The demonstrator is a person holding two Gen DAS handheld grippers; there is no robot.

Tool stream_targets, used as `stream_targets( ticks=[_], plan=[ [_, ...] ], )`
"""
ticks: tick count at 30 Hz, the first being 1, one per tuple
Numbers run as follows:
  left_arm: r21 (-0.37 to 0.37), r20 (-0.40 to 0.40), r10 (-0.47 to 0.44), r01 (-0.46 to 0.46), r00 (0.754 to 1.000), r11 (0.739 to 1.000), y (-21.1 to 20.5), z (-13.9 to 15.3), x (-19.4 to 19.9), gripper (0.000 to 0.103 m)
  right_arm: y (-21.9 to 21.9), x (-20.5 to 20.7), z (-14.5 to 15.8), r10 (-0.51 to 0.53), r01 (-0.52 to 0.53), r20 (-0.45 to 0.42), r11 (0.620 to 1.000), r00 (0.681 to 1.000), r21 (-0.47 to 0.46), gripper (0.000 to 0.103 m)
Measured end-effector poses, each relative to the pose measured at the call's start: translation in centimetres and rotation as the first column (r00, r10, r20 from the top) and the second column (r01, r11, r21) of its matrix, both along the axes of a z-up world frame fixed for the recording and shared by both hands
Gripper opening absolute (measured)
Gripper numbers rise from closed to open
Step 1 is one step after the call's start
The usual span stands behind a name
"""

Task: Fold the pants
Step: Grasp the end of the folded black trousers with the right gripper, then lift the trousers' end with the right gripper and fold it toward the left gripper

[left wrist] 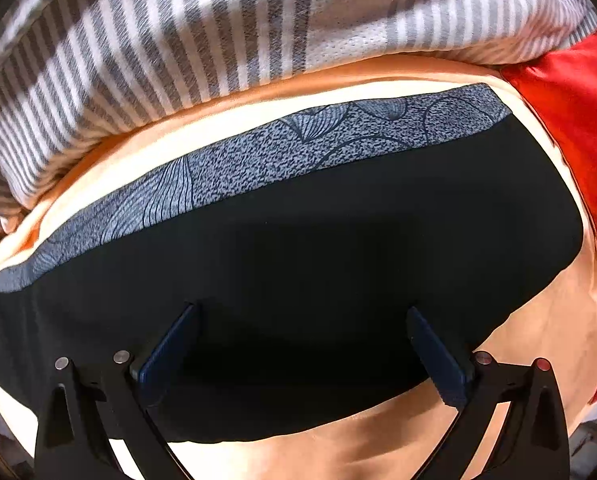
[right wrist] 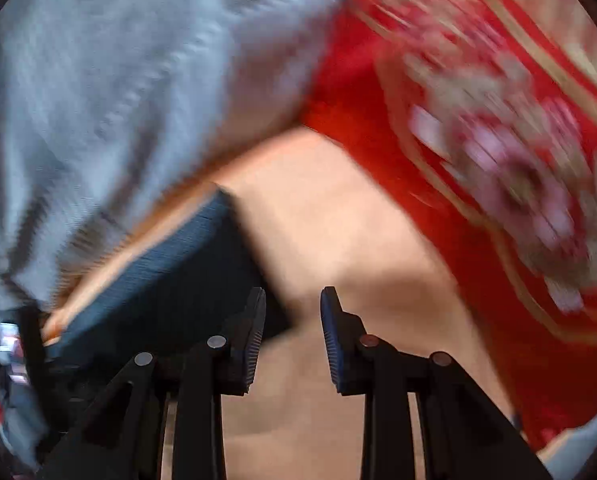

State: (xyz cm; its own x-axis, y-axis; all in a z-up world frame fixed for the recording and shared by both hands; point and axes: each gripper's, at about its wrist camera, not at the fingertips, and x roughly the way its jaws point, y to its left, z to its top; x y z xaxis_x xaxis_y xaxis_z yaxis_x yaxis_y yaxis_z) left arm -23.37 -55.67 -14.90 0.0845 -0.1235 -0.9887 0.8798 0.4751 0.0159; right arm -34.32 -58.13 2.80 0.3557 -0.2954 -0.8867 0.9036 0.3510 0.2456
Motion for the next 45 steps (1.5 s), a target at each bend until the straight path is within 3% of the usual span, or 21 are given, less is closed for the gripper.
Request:
stream_targets(
  ticks=[2,6,7,8,10,13,15,17,22,29,39,43,45],
  plan=[
    [0.000,-0.009,0.002,-0.002,1.000,1.000,0.5,-0.1,0.1,0.103,-0.3,2.0,-0.1,0.061,-0.061,0.039,0.998,0.997,0.010,0.030],
    [0.005,-0.016,-0.011,0.011,1.000,1.000,0.3,-0.1,0.3,0.103,-0.2,3.0,-3.0,0.075,-0.075,0.006,0.994,0.997,0.078,0.028],
    [0.003,-0.018,-0.013,0.013,1.000,1.000,0.0,-0.4,0.3,0.103,0.3,2.4,-4.1,0.067,-0.065,-0.018,0.993,0.998,0.098,0.025],
    [-0.001,-0.019,-0.015,0.015,1.000,1.000,0.0,-0.5,0.3,0.103,0.2,1.7,-4.5,0.058,-0.056,-0.014,0.994,0.998,0.095,0.013],
    [-0.008,-0.022,-0.014,0.014,1.000,1.000,0.1,-0.6,0.3,0.103,0.1,0.9,-4.2,0.039,-0.038,-0.009,0.995,0.999,0.096,0.012],
    [-0.004,-0.028,-0.009,0.009,1.000,1.000,0.8,-1.4,0.9,0.103,-0.2,-0.7,-3.2,-0.014,0.014,-0.003,0.992,1.000,0.123,0.029],
    [0.006,-0.035,-0.006,0.006,0.999,1.000,0.6,-1.8,1.2,0.103,0.0,-2.3,-2.8,-0.055,0.034,0.103,0.980,0.993,0.196,0.041],
    [0.010,-0.042,-0.003,0.003,0.999,1.000,0.3,-1.6,1.6,0.103,0.8,-3.6,-2.9,-0.096,0.045,0.188,0.965,0.978,0.258,0.043],
    [0.014,-0.016,0.024,-0.024,1.000,1.000,0.6,-0.2,2.3,0.103,2.8,-3.8,-5.3,-0.144,0.026,0.297,0.930,0.944,0.366,0.043],
    [0.027,-0.002,0.059,-0.059,0.998,0.998,2.3,0.1,3.7,0.103,3.0,-3.7,-8.2,-0.232,0.057,0.397,0.912,0.888,0.406,0.047],
    [0.023,0.000,0.055,-0.055,0.998,0.998,2.3,-0.3,4.3,0.103,1.3,-2.0,-9.5,-0.290,0.065,0.525,0.912,0.800,0.404,0.050],
    [-0.039,0.080,0.097,-0.094,0.992,0.995,2.5,2.0,5.1,0.103,0.7,-0.3,-9.5,-0.272,0.032,0.548,0.913,0.791,0.406,0.050],
    [-0.080,0.127,0.154,-0.144,0.980,0.986,2.4,3.2,7.3,0.103,0.4,0.5,-9.5,-0.268,-0.015,0.578,0.900,0.771,0.436,0.049]
  ],
)
